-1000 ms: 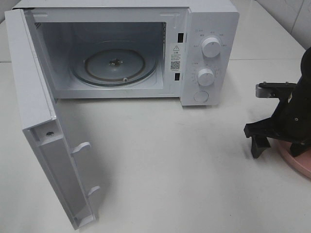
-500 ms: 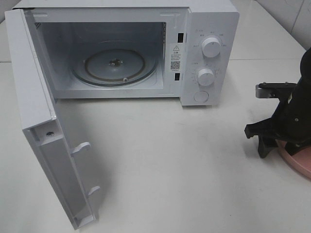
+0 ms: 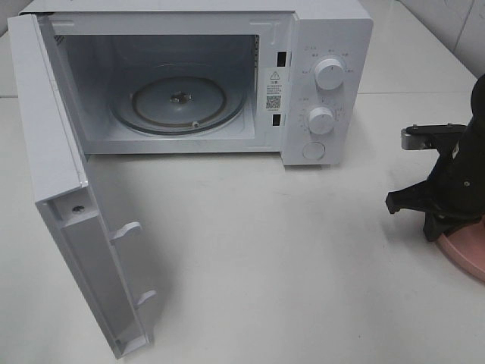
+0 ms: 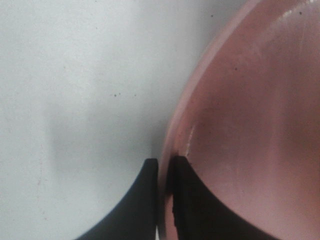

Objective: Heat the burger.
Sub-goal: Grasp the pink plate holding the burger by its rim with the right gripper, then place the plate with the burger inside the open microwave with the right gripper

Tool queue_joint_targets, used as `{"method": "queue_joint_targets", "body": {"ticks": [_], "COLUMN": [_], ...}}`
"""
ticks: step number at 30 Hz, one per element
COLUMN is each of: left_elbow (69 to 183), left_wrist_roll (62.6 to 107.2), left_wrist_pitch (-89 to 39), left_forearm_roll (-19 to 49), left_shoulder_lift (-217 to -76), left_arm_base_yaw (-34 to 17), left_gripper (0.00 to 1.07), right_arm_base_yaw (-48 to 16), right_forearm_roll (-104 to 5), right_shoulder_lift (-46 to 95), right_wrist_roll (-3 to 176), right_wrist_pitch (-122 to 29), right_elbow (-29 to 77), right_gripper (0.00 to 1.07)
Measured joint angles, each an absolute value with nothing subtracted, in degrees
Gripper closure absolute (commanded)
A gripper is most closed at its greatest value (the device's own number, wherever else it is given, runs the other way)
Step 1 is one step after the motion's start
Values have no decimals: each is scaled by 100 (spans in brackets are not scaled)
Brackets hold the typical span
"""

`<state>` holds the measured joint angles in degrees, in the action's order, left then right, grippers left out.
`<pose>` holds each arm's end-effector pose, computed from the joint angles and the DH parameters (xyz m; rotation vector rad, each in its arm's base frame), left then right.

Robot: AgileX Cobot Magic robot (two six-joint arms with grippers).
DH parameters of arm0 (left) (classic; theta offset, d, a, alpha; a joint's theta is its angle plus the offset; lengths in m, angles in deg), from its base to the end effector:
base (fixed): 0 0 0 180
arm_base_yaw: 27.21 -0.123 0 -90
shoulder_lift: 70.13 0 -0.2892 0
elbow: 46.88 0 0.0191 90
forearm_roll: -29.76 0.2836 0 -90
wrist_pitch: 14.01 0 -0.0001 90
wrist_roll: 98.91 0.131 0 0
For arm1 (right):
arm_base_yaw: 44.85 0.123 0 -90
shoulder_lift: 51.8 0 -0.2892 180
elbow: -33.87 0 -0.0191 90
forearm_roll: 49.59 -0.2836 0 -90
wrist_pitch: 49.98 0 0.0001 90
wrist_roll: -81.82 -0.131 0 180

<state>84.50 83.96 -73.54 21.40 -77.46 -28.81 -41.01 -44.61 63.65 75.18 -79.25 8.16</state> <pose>0.0554 -0.0149 0.2791 0.0277 2.0091 -0.1240 0.3385 0.0171 0.0462 -0.0348 2.9703 -0.0495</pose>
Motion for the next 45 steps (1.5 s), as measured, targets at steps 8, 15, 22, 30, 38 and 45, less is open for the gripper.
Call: {"method": "queue_joint_targets", "body": {"ticks": [8, 15, 22, 30, 38, 45], "left_elbow": [8450, 8450, 8450, 8450, 8450, 8450], "left_wrist_roll": [8396, 8396, 8396, 8396, 8396, 8396], "left_wrist_pitch": [-7354, -7354, -7354, -7354, -7354, -7354], "left_forearm_roll": [2140, 2140, 2140, 2140, 2140, 2140], "left_shoulder_lift": [-7746, -7746, -7746, -7746, -7746, -7746], "left_arm_base_yaw": [-2881, -2881, -2881, -2881, -2881, -2881], "left_gripper": [4, 4, 4, 4, 4, 4], "right_arm_base_yaw": [-4101, -4050, -3866, -3580, -3259, -3064], "right_forearm_roll": [-4392, -4060, -3470, -3057, -2707, -2473], "right_shoulder_lift": [6365, 6325, 6199, 6164, 5832, 5568], "right_wrist_roll": [7432, 6916, 6343, 5850, 5335, 5197], "right_wrist_pitch": [-7902, -7920, -8235, -8538, -8882, -9260], "right_elbow": [816, 816, 816, 810, 810, 810], "right_gripper": [107, 107, 107, 107, 107, 107]}}
